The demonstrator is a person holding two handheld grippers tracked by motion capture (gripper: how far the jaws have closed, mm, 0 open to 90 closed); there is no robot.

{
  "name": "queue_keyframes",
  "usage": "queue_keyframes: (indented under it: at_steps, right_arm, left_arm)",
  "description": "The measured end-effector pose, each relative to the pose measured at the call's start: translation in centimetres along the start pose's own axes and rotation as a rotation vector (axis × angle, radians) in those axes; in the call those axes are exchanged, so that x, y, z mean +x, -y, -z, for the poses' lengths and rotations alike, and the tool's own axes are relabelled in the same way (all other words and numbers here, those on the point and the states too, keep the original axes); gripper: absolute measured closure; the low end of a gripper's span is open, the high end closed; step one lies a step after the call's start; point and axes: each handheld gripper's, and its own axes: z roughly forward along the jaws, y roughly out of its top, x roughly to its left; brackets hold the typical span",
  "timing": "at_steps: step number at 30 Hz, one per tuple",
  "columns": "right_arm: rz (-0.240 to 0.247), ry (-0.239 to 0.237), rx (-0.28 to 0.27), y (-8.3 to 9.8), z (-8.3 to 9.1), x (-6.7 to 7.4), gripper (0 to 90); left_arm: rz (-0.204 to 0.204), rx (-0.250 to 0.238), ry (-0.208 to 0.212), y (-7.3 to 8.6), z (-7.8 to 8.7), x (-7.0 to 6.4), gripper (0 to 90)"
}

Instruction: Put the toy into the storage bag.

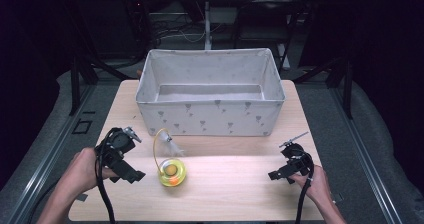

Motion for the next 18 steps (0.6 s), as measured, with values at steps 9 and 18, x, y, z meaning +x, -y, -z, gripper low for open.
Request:
queue_keyframes:
  at_steps: [9, 18]
  right_arm:
    - [-0.012, -0.001, 0.011, 0.0, -0.1, 0.1, 3.1]
    - [-0.003, -0.009, 0.013, 0.0, 0.0, 0.1, 3.1]
  left_arm:
    - [-0.045, 0.009, 0.007, -2.1, 0.6, -0.3, 0.0]
    - [-0.110, 0.034, 0.013, -4.5, 1.0, -0.8, 0.2]
